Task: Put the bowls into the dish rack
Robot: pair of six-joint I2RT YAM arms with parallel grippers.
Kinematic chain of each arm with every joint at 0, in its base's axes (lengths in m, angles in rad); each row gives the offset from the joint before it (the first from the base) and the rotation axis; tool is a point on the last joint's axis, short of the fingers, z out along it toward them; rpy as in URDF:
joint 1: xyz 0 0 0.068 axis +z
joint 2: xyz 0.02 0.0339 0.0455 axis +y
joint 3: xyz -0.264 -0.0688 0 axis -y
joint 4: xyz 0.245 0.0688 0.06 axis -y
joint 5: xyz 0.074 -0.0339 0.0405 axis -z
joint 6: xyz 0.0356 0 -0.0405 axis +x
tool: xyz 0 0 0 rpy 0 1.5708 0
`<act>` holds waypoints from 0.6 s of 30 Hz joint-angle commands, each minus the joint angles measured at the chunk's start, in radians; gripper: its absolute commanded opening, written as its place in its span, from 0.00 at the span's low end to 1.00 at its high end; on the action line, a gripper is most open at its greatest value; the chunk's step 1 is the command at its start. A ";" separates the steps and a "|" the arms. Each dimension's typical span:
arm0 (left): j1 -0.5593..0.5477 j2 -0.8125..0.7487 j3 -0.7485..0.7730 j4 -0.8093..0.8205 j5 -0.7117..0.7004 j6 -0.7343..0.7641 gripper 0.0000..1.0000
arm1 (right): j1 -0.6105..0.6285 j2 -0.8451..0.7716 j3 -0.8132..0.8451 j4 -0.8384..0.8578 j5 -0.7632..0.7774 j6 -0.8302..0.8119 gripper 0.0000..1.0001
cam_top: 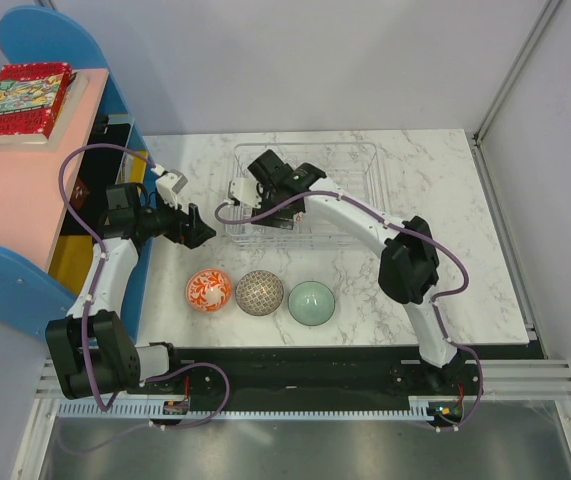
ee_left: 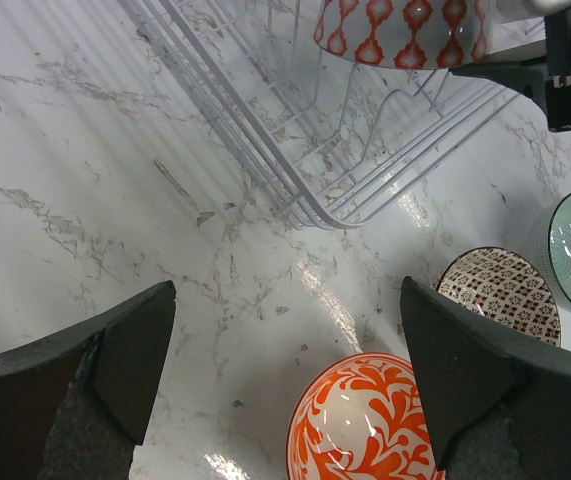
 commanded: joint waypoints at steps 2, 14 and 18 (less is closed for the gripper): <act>0.008 -0.010 -0.003 0.031 0.038 0.001 1.00 | 0.007 0.029 0.052 0.018 0.047 -0.075 0.00; 0.011 -0.016 -0.006 0.031 0.047 0.001 1.00 | 0.010 0.076 0.086 -0.025 0.048 -0.081 0.28; 0.013 -0.018 -0.006 0.031 0.048 0.002 1.00 | 0.010 0.081 0.089 -0.027 0.056 -0.072 0.57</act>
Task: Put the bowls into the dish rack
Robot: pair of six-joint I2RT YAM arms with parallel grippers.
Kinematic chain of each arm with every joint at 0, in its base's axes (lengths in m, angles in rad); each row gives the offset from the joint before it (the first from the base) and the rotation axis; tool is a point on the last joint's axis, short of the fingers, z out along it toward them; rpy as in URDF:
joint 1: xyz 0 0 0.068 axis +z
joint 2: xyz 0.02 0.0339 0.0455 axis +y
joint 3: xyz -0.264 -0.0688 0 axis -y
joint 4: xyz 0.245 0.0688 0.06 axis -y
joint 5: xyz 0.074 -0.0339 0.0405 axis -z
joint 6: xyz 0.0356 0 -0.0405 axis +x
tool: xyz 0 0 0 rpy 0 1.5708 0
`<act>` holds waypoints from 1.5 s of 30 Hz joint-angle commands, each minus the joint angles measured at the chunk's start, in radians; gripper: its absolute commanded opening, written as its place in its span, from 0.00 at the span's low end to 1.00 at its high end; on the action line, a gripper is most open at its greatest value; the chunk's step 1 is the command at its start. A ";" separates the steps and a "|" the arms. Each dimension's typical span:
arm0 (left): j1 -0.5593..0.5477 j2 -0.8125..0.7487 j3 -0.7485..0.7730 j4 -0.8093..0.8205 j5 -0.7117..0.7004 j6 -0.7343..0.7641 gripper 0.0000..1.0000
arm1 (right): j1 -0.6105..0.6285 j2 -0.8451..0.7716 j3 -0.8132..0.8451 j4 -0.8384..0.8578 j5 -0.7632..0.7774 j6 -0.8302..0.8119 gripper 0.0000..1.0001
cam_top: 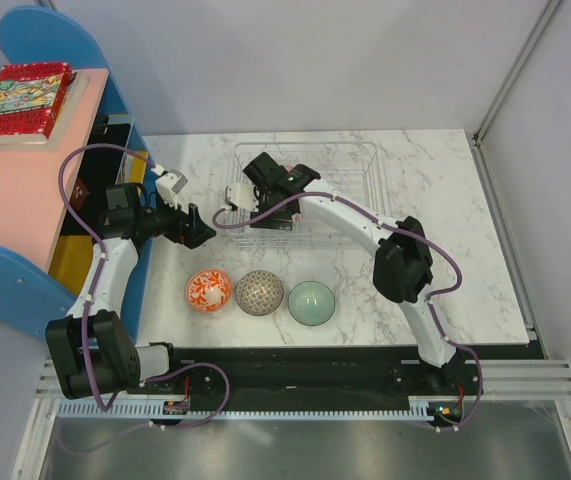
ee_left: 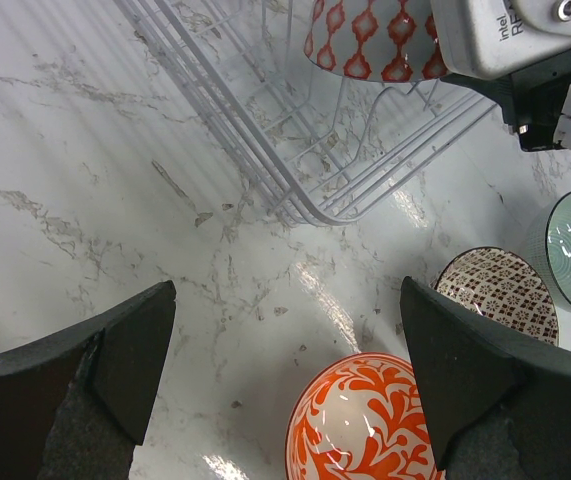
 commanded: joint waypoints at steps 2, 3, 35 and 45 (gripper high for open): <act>0.013 -0.020 -0.007 0.031 0.044 0.002 1.00 | -0.004 0.038 0.045 0.007 0.035 0.001 0.69; 0.013 -0.020 -0.007 0.033 0.043 0.002 1.00 | -0.005 0.037 0.045 0.010 0.038 0.003 0.77; 0.026 -0.021 -0.007 0.031 0.056 0.004 1.00 | 0.018 0.011 0.119 -0.088 0.004 -0.115 0.90; 0.029 -0.024 -0.007 0.033 0.061 0.002 1.00 | 0.019 0.064 0.155 -0.143 0.030 -0.175 0.90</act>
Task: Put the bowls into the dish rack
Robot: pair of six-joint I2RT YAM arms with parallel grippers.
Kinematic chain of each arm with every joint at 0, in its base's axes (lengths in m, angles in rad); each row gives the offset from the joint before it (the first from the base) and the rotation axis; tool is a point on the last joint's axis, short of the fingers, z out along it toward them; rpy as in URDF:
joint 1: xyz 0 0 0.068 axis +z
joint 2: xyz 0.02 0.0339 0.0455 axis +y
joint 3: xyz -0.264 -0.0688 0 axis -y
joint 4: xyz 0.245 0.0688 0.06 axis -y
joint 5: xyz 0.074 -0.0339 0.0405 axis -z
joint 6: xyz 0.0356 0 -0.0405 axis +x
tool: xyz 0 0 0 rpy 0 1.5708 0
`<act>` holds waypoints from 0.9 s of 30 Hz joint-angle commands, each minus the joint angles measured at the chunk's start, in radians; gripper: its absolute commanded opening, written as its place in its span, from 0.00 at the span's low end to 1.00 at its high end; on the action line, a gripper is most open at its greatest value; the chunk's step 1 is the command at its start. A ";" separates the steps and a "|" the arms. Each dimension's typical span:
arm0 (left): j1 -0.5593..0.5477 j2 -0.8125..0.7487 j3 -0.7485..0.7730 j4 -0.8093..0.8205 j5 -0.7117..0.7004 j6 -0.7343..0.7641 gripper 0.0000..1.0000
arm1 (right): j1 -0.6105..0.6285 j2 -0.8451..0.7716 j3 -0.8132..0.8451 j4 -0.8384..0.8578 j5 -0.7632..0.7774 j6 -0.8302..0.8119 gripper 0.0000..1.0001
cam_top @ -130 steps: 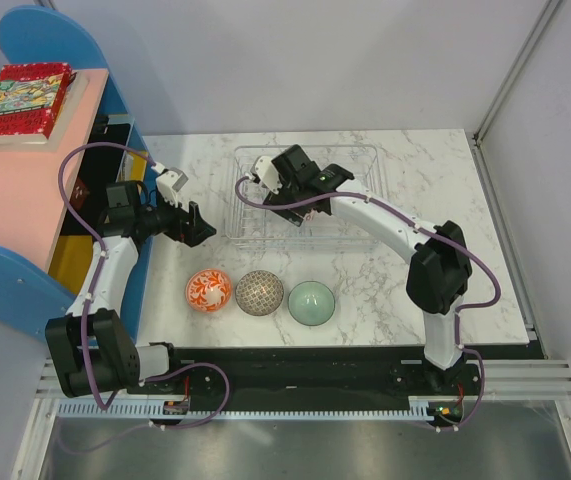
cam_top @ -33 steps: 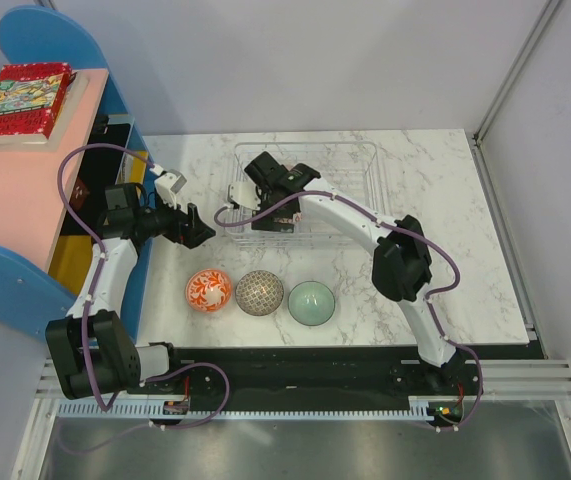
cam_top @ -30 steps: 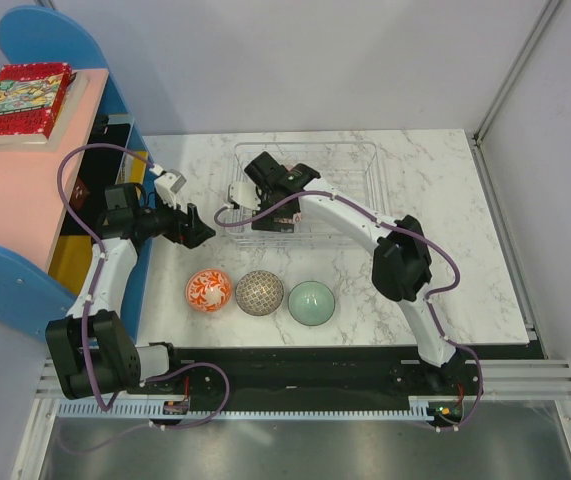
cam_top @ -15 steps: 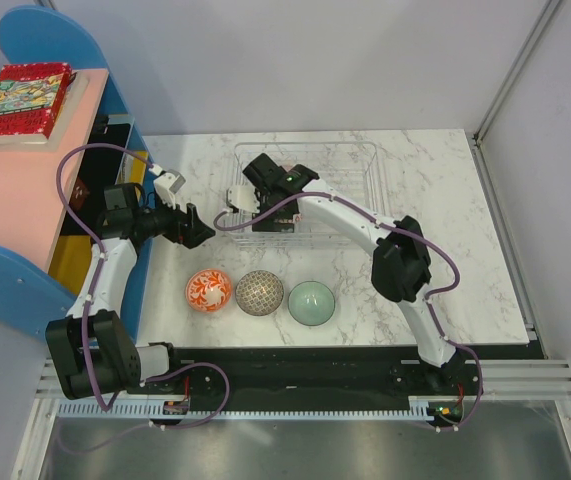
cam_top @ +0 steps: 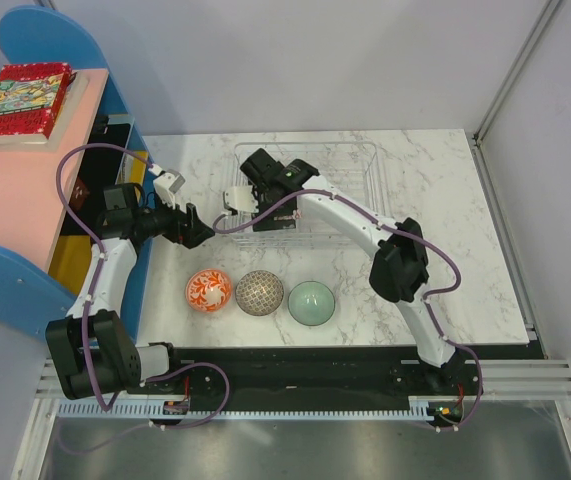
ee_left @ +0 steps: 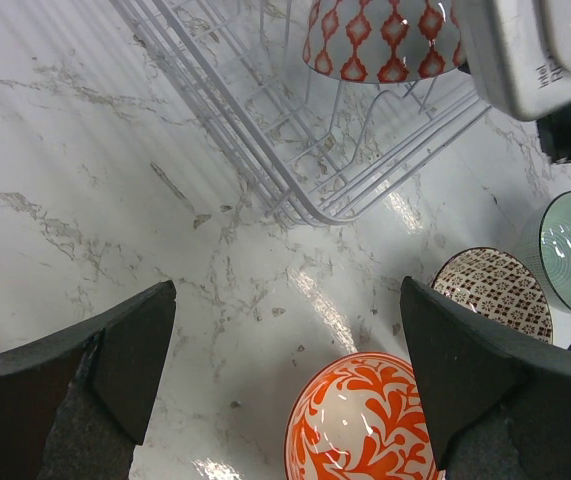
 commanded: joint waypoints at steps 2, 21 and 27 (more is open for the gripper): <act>0.013 -0.026 -0.007 0.031 0.035 0.004 1.00 | 0.007 0.047 0.056 -0.013 0.044 -0.033 0.90; 0.019 -0.030 -0.009 0.031 0.041 0.004 1.00 | 0.006 0.056 0.047 -0.029 -0.088 -0.004 0.71; 0.020 -0.033 -0.009 0.031 0.046 0.007 1.00 | -0.003 0.088 0.050 -0.030 -0.099 0.019 0.72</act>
